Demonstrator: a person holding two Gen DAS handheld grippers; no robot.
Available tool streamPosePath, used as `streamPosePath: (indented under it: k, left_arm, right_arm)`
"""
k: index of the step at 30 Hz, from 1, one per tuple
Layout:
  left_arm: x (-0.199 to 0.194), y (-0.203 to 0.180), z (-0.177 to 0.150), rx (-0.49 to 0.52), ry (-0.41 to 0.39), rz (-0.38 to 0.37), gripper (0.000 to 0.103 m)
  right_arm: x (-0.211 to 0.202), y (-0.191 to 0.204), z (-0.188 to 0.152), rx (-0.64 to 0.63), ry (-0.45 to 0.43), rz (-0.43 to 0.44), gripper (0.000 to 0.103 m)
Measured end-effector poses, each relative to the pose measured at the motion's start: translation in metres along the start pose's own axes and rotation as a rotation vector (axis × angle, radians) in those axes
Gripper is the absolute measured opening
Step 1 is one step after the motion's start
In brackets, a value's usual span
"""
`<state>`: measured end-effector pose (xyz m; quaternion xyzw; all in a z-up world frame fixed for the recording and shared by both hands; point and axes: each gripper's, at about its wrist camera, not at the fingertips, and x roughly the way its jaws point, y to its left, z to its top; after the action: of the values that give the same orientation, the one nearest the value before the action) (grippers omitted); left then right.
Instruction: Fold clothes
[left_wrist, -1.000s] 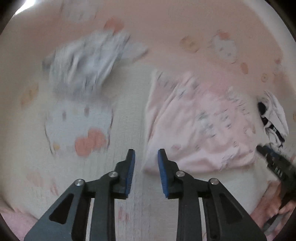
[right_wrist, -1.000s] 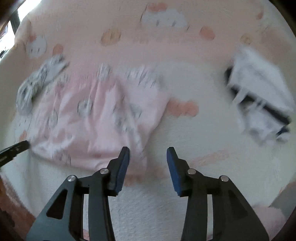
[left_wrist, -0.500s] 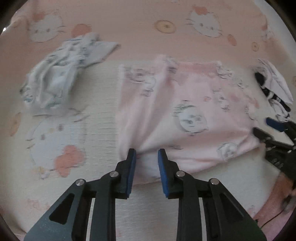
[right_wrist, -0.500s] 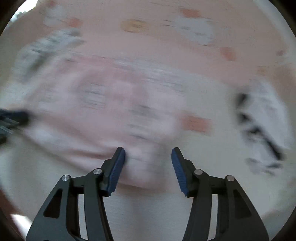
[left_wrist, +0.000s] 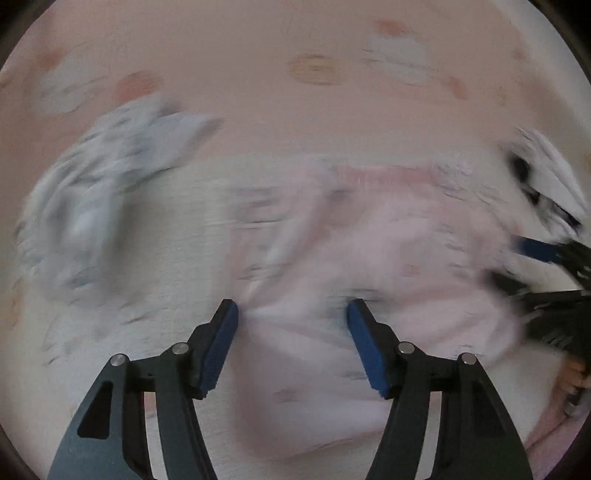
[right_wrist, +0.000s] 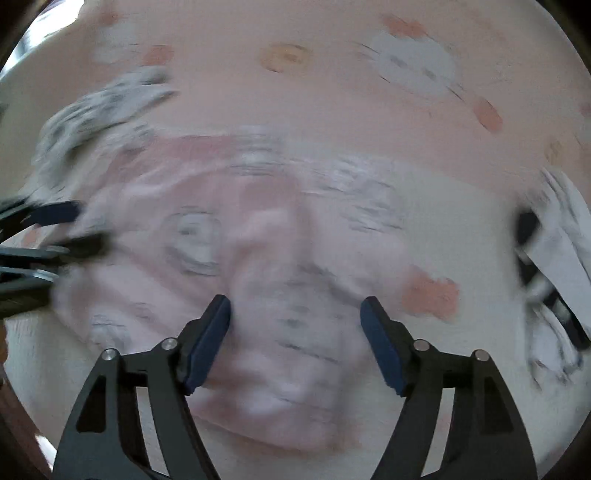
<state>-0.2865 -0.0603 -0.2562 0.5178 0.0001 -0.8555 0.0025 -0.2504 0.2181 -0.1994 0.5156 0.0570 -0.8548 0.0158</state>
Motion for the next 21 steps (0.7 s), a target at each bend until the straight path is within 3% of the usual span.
streamPosePath:
  k: [3, 6, 8, 10, 12, 13, 15, 18, 19, 21]
  left_arm:
    - [-0.008, 0.022, 0.003, -0.112, -0.041, -0.091, 0.065]
    - [-0.008, 0.008, 0.011, -0.078, -0.077, -0.155, 0.065]
    - [0.0, -0.002, 0.016, -0.059, -0.062, -0.137, 0.065]
    - [0.012, -0.003, 0.018, -0.046, -0.031, -0.084, 0.065]
    - [0.01, 0.006, 0.018, -0.074, -0.037, -0.064, 0.066]
    - [0.003, 0.013, 0.018, -0.112, -0.064, -0.068, 0.066]
    - [-0.027, 0.036, 0.005, -0.246, -0.175, -0.091, 0.066]
    - [-0.038, 0.049, -0.008, -0.317, -0.122, -0.147, 0.066]
    - [-0.036, 0.051, -0.014, -0.318, -0.085, -0.155, 0.066]
    - [-0.031, 0.052, -0.03, -0.345, -0.022, -0.161, 0.066]
  right_arm:
    - [-0.021, -0.024, 0.003, 0.064, -0.072, -0.059, 0.073]
    - [-0.026, -0.02, 0.009, 0.103, -0.108, 0.03, 0.073]
    - [-0.007, 0.003, 0.025, 0.097, -0.094, 0.116, 0.073]
    - [0.001, 0.022, 0.017, 0.04, -0.052, 0.152, 0.073]
    - [0.011, 0.026, 0.011, -0.006, -0.01, 0.072, 0.071]
    - [0.012, 0.02, 0.01, 0.014, -0.005, 0.031, 0.079]
    - [0.013, 0.009, 0.006, 0.054, 0.004, -0.051, 0.078]
    - [-0.008, 0.0, -0.004, 0.109, -0.062, -0.126, 0.073]
    - [-0.014, -0.001, -0.009, 0.123, -0.067, -0.106, 0.074]
    - [-0.018, -0.002, -0.022, 0.188, -0.025, 0.021, 0.076]
